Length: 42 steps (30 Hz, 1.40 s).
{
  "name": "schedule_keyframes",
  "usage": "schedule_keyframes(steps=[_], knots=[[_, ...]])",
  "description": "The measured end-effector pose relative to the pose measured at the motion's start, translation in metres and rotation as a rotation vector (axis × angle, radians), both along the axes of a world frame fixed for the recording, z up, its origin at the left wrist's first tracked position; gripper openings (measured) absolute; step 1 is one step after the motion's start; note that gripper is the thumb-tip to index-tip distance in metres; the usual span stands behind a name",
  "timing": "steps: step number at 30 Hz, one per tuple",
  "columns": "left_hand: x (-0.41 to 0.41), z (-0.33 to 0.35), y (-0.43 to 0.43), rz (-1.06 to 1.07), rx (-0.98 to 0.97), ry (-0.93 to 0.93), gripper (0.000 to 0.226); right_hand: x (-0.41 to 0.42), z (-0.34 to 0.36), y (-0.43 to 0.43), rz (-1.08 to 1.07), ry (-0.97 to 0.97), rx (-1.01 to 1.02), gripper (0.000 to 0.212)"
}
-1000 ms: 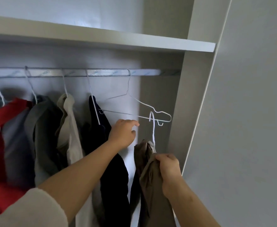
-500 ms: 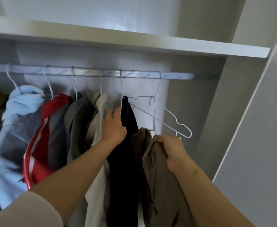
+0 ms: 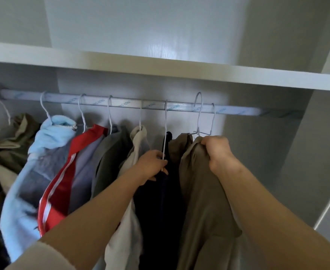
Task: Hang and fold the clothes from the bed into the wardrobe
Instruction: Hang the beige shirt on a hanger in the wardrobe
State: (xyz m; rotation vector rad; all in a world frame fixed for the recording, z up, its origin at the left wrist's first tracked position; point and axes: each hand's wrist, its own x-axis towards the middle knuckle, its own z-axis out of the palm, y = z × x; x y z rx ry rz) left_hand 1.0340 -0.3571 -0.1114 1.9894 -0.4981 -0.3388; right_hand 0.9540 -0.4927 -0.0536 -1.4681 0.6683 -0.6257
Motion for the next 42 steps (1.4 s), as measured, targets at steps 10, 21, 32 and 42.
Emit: schedule_keyframes(steps=[10, 21, 32, 42], knots=[[0.005, -0.013, -0.009, -0.011, -0.093, 0.034, 0.008, 0.044, -0.03, -0.017, -0.031, -0.035, -0.156, 0.014], [0.011, -0.021, -0.013, -0.046, -0.155, 0.076, 0.012, 0.06, -0.037, -0.025, 0.156, 0.052, -0.179, 0.032], [0.005, -0.053, -0.013, 0.215, -0.205, -0.165, 0.013, 0.022, -0.115, 0.006, 0.034, 0.022, -0.461, 0.022], [-0.011, -0.051, -0.022, 0.42, -0.375, -0.026, 0.015, 0.002, -0.113, 0.011, -0.093, 0.092, -0.352, 0.005]])
